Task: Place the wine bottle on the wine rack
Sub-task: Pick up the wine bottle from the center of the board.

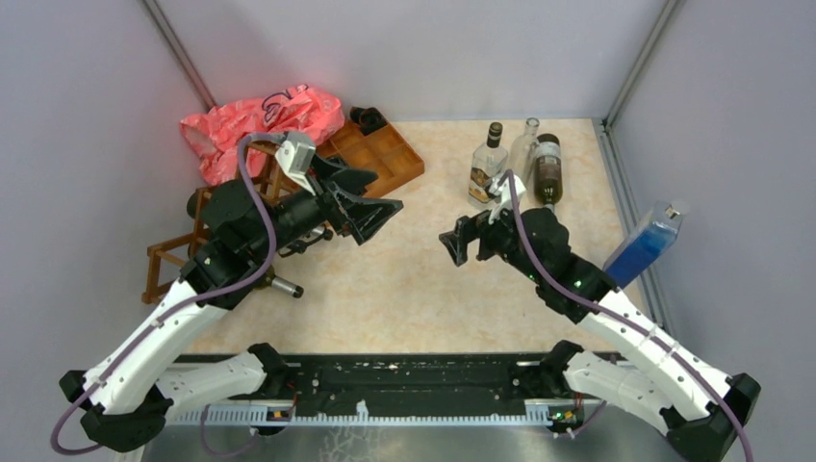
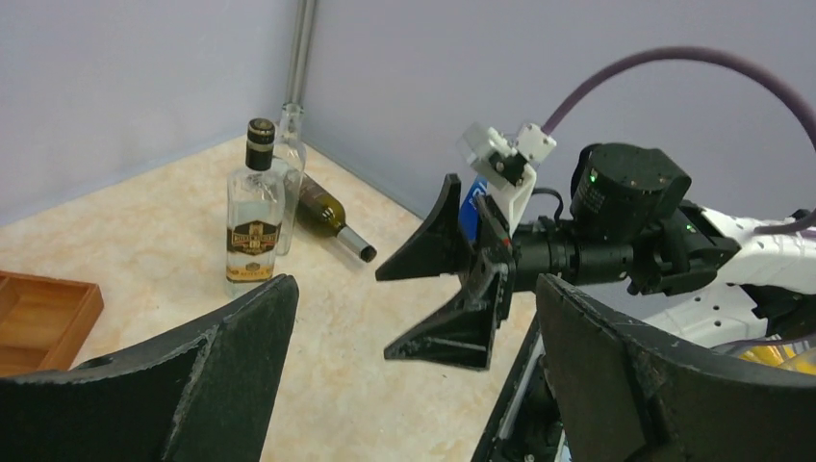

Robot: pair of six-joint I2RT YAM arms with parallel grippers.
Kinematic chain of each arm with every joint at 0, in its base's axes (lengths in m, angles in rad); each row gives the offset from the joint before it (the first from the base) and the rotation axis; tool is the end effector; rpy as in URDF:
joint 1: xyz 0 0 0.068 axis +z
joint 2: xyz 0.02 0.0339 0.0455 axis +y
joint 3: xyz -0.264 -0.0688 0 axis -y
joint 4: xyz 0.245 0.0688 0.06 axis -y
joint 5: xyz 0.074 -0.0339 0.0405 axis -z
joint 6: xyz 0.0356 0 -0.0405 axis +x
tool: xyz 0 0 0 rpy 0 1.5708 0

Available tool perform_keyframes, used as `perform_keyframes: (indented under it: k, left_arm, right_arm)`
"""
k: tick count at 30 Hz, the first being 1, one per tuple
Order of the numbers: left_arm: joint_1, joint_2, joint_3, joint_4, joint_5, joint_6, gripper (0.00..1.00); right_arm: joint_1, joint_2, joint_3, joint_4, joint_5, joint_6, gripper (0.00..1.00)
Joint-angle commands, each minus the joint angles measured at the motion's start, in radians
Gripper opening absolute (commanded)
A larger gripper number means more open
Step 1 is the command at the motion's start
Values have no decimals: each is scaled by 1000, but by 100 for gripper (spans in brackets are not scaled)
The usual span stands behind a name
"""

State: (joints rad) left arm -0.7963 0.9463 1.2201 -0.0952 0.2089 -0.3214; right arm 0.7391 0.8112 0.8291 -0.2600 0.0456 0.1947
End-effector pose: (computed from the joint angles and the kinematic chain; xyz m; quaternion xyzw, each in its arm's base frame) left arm 0.1293 -0.1427 0.4710 0.2278 0.6010 -0.4613 0.6116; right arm 0.1404 0.1257 0.3430 -0.1981 0.7619 0.2614 0.5585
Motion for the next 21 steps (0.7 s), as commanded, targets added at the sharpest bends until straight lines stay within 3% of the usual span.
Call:
perform_keyframes:
  k: [1, 7, 15, 17, 21]
  left_arm:
    - [0, -56, -37, 63, 1, -17, 99]
    - [-1, -101, -81, 60, -45, -28, 98]
    - [1, -44, -99, 51, -34, 28, 98]
    - [8, 5, -116, 84, 1, 38, 98]
    - [31, 148, -201, 301, 78, 71, 98]
  right_arm:
    - [-70, -31, 17, 26, 49, 32, 98]
    - [-234, 7, 38, 60, -41, 38, 98]
    - [-471, 56, 28, 151, -242, 98, 96]
    - [-507, 60, 2, 176, -275, 118, 96]
    - [-538, 55, -62, 201, -314, 148, 92]
